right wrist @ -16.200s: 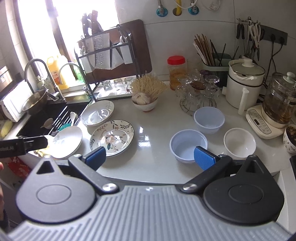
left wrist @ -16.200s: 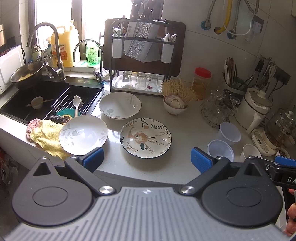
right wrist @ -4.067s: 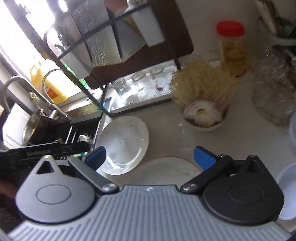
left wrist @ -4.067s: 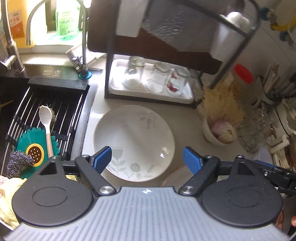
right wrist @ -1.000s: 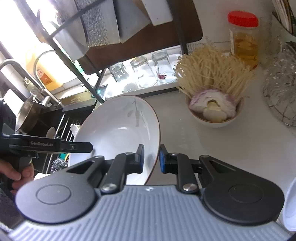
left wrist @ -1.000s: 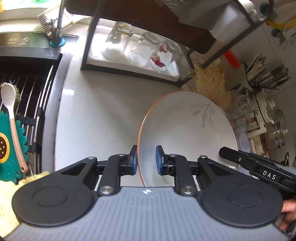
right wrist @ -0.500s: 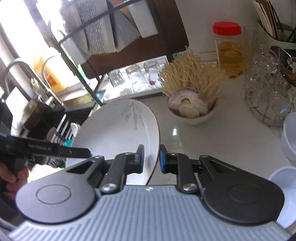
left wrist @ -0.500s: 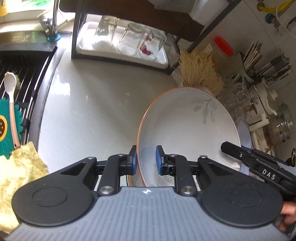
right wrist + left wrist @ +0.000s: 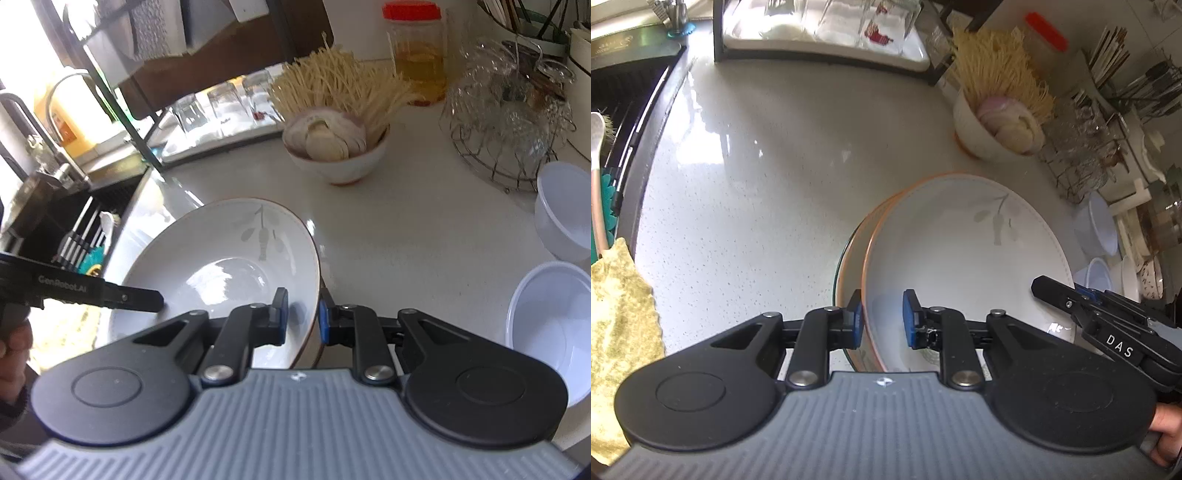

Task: Organize plates and bowls
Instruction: 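Lift the bowl with both grippers and carry it over the stacked plate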

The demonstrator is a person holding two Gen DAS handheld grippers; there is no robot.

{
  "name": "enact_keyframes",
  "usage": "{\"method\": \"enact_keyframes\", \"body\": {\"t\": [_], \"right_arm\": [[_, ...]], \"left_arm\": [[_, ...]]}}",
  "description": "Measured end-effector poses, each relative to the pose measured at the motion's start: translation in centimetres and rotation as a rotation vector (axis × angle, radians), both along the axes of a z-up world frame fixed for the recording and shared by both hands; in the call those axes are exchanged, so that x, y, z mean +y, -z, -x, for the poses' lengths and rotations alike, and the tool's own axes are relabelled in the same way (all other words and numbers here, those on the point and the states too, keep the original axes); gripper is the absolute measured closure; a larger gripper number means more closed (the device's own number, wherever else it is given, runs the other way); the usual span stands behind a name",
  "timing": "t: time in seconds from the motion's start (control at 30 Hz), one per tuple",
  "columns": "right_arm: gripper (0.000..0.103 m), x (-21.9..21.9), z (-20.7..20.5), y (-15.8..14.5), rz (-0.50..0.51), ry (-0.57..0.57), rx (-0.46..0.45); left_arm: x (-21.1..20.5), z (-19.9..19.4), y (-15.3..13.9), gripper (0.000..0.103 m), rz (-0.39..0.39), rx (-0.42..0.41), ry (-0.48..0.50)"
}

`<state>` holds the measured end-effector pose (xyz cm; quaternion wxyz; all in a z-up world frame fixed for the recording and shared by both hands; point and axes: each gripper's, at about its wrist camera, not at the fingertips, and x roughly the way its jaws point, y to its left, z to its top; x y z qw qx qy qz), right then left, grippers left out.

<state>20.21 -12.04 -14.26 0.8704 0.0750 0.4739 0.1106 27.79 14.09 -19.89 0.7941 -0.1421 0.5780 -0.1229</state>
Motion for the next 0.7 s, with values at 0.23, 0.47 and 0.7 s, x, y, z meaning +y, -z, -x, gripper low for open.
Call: {"method": "enact_keyframes", "body": {"t": [0.23,0.47,0.7], "right_arm": [[0.083,0.4,0.1,0.3,0.04,0.015,0.017],[0.082,0.5,-0.4,1.2,0.066,0.061,0.065],[0.078,0.9,-0.9,1.7,0.061,0.07,0.086]], "left_arm": [[-0.6,-0.4,0.1,0.079,-0.021,0.0,0.032],[-1.0,-0.7,1.4,0.079,-0.013,0.028,0.056],[-0.5,-1.0,1.5,0.078,0.015,0.044,0.06]]}}
